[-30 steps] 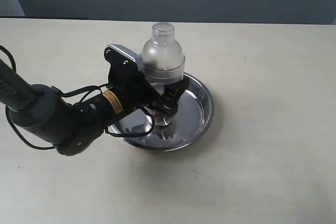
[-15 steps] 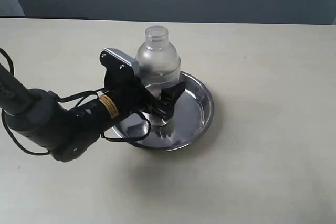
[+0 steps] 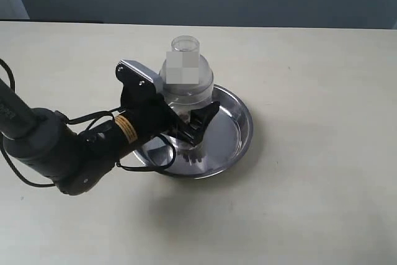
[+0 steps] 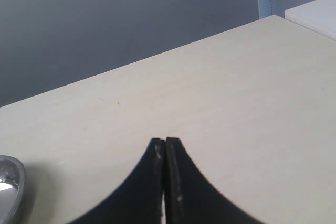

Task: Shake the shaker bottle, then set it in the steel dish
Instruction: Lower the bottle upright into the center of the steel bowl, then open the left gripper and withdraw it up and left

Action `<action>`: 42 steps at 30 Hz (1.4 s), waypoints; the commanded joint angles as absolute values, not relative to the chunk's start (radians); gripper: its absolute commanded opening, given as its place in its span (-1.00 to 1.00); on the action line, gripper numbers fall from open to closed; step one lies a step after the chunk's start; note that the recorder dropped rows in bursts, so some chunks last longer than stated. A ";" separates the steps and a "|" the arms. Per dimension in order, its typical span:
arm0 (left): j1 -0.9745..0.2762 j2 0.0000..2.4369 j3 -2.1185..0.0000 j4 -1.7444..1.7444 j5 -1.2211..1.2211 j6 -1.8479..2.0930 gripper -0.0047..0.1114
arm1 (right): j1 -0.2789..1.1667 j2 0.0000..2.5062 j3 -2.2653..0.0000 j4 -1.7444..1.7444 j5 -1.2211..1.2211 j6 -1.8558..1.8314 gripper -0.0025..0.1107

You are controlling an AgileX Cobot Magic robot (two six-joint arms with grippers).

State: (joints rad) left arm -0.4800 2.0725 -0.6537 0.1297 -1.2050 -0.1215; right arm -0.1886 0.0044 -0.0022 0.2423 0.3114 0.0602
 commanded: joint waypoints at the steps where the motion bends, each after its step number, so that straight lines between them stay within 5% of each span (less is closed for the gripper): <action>1: -0.480 2.070 -0.646 0.143 -1.221 -0.123 0.90 | -0.187 0.000 0.000 0.237 0.306 0.057 -0.97; 42: -0.480 1.748 -0.646 0.106 -1.067 -0.056 0.88 | -0.187 0.000 0.000 0.237 0.306 0.057 -0.97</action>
State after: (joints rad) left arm -0.4800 1.7824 -0.6490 0.1277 -1.0866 -0.0653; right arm -0.1886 0.0044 -0.0022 0.2423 0.3114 0.0602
